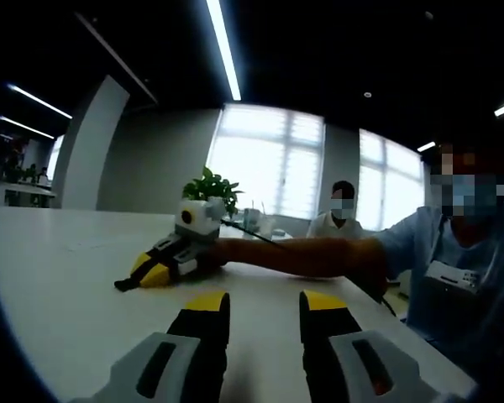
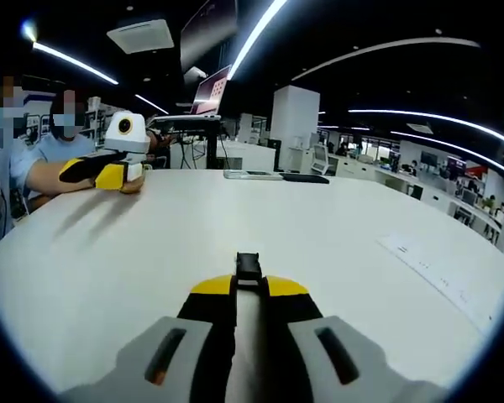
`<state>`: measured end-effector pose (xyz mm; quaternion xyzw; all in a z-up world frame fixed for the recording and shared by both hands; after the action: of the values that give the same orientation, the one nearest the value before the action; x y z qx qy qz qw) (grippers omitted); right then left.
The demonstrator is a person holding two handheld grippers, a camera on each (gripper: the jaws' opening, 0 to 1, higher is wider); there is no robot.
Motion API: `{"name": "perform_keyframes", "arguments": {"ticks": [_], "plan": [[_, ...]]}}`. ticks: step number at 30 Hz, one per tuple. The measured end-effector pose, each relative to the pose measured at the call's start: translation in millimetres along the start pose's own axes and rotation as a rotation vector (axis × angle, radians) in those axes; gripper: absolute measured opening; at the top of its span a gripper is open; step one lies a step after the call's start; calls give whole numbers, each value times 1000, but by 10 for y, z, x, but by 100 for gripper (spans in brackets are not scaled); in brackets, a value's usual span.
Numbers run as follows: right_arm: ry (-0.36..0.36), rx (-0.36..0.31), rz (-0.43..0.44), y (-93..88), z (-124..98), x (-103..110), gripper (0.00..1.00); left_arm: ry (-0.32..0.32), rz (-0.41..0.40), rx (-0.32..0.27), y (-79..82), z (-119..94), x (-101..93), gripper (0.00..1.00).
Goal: Snap the two parts of the plastic buckle together until the buckle closes and remains connected.
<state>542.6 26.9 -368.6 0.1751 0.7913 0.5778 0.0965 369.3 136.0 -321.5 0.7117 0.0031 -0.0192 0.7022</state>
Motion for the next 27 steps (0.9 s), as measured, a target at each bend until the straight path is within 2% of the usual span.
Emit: {"name": "perform_keyframes", "arguments": {"ticks": [15,21,27], "plan": [[-33,-4,9,48,18,-342,11,-11,5,41,-71,2,-1,32],[-17,1,13,52,8,-315,12,-14,8,47,-74,-3,-12,32],[-34,1,8,58,5,-346,12,-12,10,50,-73,1,-32,32]]}}
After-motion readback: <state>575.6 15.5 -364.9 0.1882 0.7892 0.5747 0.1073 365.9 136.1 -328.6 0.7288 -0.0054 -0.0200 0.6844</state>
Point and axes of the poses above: the point that each gripper's makers call its tool centre point, and the gripper's own axes: z roughly forward along the fingers, x roughly to its left, y roughly out of its top, the point moved 2 cm from there along -z, roughly backward along the fingers, and after that the axes turned 11 degrees about z, right-handed, at the moved point
